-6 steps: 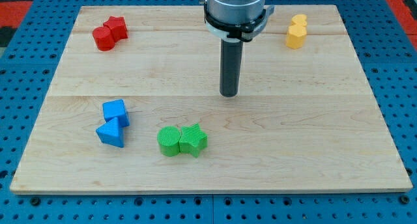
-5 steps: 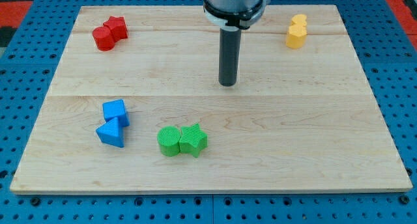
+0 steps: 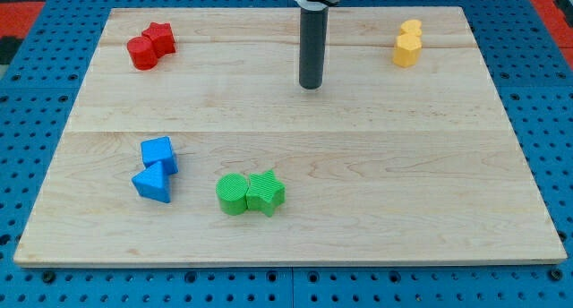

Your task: Move your arm towards the red circle

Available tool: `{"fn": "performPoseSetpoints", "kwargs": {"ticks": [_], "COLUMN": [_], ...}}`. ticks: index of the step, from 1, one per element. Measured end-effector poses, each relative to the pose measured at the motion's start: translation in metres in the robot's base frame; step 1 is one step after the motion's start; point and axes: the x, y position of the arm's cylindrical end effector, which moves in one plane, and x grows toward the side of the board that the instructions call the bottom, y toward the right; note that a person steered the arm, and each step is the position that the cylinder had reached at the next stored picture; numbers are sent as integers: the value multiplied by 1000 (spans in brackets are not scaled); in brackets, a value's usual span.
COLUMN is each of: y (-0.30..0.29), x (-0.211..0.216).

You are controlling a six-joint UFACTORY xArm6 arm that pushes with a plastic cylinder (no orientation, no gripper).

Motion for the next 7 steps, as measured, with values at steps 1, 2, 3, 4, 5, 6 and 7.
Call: {"fn": "performPoseSetpoints", "kwargs": {"ticks": [1,2,3,4,5,6,7], "y": [-5,-53,-108,-172,-234,-266,-266], "x": [-1,3,13,20,16,-24,-74]}}
